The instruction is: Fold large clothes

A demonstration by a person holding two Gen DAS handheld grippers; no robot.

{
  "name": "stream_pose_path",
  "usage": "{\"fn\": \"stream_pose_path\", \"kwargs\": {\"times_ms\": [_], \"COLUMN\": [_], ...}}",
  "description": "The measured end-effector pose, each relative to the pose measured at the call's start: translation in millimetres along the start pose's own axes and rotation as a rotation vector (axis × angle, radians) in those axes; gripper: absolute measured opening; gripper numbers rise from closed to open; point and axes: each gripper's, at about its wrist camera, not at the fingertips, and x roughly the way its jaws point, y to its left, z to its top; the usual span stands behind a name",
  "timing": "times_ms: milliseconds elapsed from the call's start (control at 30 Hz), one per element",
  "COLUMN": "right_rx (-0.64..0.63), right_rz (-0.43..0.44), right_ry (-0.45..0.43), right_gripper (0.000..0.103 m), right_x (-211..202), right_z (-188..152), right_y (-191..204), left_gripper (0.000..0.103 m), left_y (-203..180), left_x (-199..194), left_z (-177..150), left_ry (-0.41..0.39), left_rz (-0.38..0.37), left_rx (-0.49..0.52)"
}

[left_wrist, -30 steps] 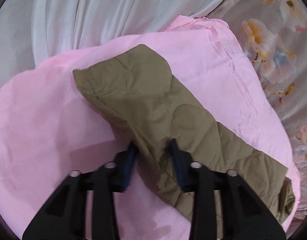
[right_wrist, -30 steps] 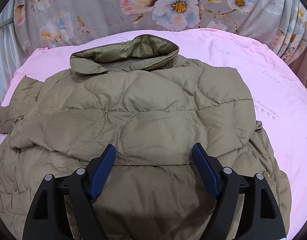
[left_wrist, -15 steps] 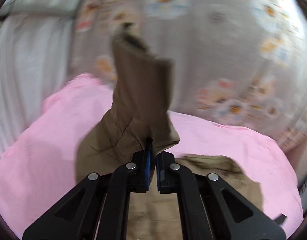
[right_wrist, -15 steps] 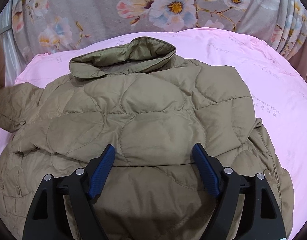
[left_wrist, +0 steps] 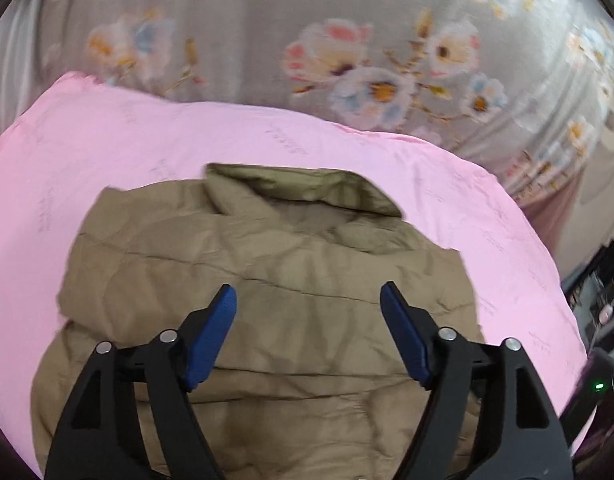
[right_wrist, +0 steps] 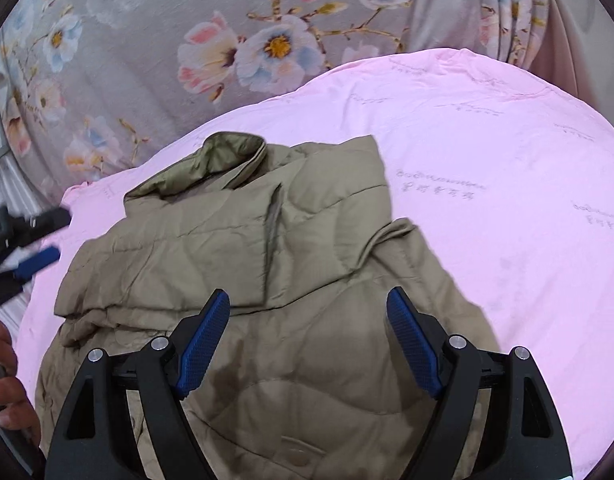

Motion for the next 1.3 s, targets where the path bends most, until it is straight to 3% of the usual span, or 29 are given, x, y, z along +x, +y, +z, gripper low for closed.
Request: {"fn": "stream_pose_path", "kwargs": {"times_ms": [167,267,400,567,633,700,733,767,800,867,1000,1100,1200,1300], "right_rx": [0.032,0.062,0.019,0.018,0.047,0.035,0.014,-0.004,-0.008,0.021,-0.064,-0.131,-0.122,-0.187], "right_rz": [0.071,0.161,0.129,0.138,0.168,0.172,0.162,0.156,0.164,0.23,0.196,0.075,0.054,0.007], "right_ry": [0.036,0.089,0.109,0.181,0.208,0.212,0.201,0.185,0.171,0.113,0.033,0.099,0.18,0.15], "right_gripper": [0.079,0.079,0.079,0.078,0.063,0.033,0.012,0.005,0.003,0.002,0.002,0.002,0.002,0.003], "right_x": [5,18,38,68,74,75,72,68,64,43,15,40,71,73], "right_z": [23,36,39,36,33,35,39,45,51,69,79,53,26,17], "right_y": [3,11,29,40,42,45,48,50,50,43,44,40,29,36], "left_gripper": [0.072,0.072,0.072,0.07,0.068,0.058,0.053,0.032,0.014,0.01,0.008,0.007,0.007,0.007], "left_y": [89,142,195,218,217,211,209,208,207,202,170,149,140,130], "left_x": [7,10,12,22,25,30,31,32,32,27,18,28,38,42], "left_z": [12,10,-4,-17,-17,-13,-10,-7,-6,-1,-3,-18,-31,-35], "left_ry": [0.031,0.053,0.092,0.135,0.144,0.142,0.143,0.143,0.148,0.145,0.126,0.145,0.139,0.117], "left_rz": [0.131,0.156,0.089,-0.047,-0.067,-0.048,-0.032,-0.014,0.001,-0.002,0.094,0.204,0.276,0.333], "left_rx": [-0.167,-0.271,-0.431,-0.581,-0.602,-0.593,-0.585,-0.58,-0.572,-0.548,-0.399,-0.281,-0.209,-0.141]}}
